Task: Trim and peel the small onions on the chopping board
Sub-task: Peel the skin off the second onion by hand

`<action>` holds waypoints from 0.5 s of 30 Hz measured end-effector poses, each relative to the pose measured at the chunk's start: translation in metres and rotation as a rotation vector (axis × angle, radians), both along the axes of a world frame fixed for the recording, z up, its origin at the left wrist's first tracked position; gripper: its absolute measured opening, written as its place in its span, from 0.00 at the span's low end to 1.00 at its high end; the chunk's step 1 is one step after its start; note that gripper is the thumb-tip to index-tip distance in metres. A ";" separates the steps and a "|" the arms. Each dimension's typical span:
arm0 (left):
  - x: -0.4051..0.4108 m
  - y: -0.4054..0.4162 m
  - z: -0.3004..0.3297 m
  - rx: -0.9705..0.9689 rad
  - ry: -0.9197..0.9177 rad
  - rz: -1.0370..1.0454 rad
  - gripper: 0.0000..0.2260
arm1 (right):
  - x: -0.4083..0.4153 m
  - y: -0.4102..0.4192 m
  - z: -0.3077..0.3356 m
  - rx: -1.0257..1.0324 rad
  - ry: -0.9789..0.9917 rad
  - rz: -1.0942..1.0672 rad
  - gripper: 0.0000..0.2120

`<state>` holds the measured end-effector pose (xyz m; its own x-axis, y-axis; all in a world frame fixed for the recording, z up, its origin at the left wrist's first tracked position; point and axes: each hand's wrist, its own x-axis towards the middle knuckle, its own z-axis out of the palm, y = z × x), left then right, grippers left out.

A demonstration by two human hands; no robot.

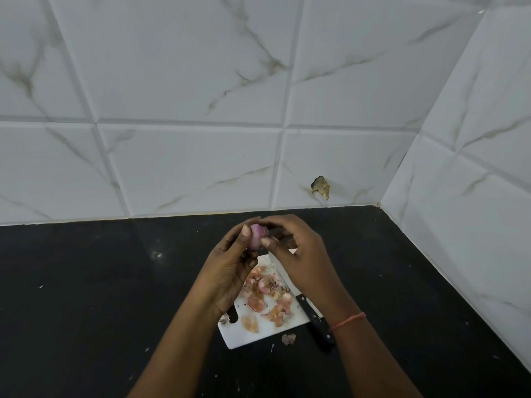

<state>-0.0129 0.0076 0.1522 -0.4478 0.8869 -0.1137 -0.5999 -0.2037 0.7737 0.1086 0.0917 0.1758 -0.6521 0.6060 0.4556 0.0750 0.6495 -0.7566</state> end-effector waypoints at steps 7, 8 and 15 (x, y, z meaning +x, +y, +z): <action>-0.001 -0.001 0.001 -0.011 0.035 0.012 0.19 | -0.003 0.001 0.000 0.017 0.006 0.001 0.11; 0.000 -0.001 0.002 -0.011 0.030 0.010 0.19 | -0.003 0.000 -0.001 0.023 0.022 -0.006 0.11; 0.004 0.000 0.003 -0.025 -0.023 -0.002 0.18 | -0.004 -0.002 -0.005 0.048 0.093 -0.050 0.07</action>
